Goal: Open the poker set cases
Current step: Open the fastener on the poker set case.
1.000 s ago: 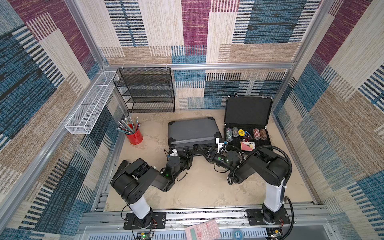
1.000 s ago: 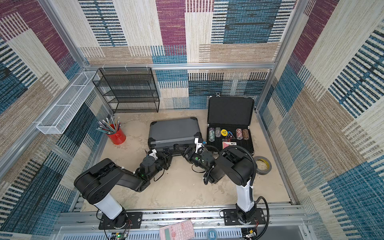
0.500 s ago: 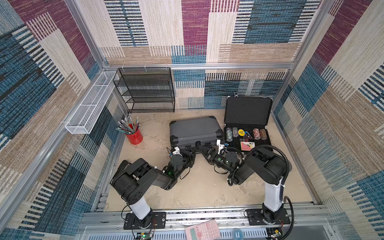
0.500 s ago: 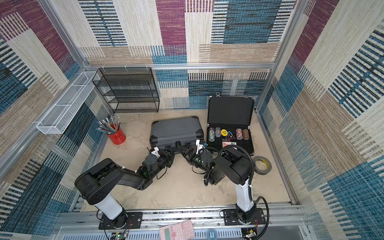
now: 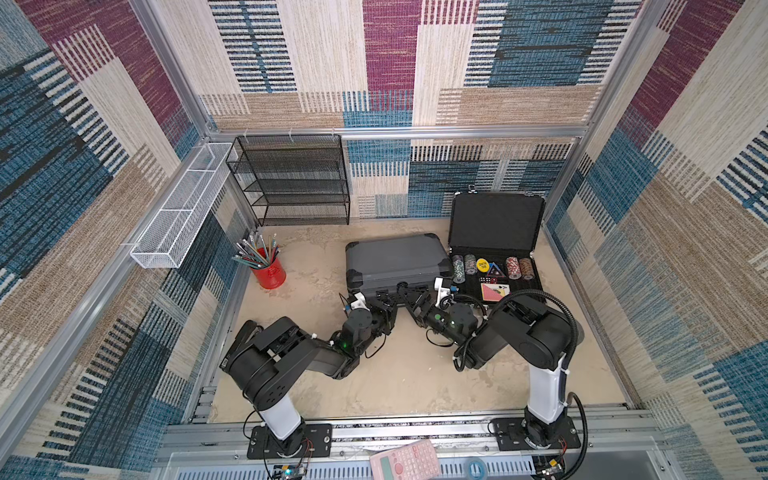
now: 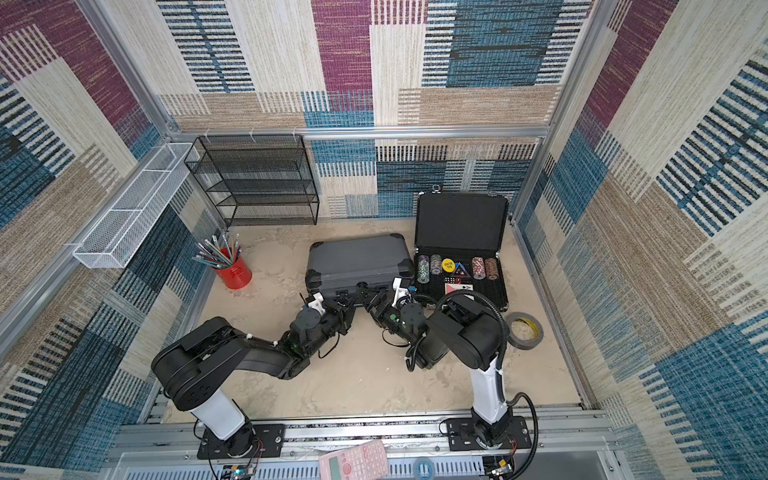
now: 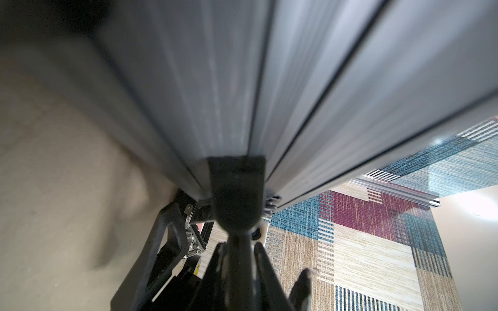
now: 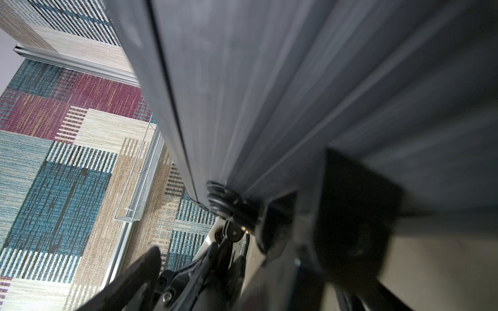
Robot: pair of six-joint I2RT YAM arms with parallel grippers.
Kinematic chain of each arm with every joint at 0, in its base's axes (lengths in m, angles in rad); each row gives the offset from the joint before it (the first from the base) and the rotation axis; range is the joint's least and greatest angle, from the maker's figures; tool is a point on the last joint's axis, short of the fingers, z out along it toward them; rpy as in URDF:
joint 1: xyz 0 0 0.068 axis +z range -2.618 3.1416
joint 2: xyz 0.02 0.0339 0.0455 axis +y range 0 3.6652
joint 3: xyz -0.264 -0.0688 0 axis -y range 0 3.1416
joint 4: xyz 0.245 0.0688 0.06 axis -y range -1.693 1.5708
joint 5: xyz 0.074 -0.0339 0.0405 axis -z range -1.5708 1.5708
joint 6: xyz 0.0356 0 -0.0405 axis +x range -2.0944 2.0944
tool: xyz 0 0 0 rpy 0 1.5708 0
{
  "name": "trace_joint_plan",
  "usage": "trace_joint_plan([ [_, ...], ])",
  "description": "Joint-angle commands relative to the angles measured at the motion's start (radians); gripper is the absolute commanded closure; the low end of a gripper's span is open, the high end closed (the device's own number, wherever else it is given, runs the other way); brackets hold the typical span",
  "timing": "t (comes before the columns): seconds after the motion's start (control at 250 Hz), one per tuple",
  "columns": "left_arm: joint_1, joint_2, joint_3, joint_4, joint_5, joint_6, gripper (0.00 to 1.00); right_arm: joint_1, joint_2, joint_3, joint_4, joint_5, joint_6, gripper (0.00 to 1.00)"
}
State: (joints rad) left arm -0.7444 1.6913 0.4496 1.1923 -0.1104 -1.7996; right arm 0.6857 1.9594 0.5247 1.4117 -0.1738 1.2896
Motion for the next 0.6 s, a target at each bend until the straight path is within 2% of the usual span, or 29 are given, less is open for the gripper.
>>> trace_joint_plan([
  [0.0,-0.009,-0.007,0.008,0.218,0.067,-0.009,1.00,0.000,-0.006,-0.008,0.427,0.010,0.036,0.00],
  [0.36,-0.012,0.001,0.002,0.219,0.047,-0.006,1.00,0.001,-0.075,-0.026,0.437,0.016,0.050,0.00],
  [0.596,-0.012,-0.002,0.013,0.219,0.047,-0.009,1.00,0.001,-0.033,-0.008,0.438,0.010,0.077,0.01],
])
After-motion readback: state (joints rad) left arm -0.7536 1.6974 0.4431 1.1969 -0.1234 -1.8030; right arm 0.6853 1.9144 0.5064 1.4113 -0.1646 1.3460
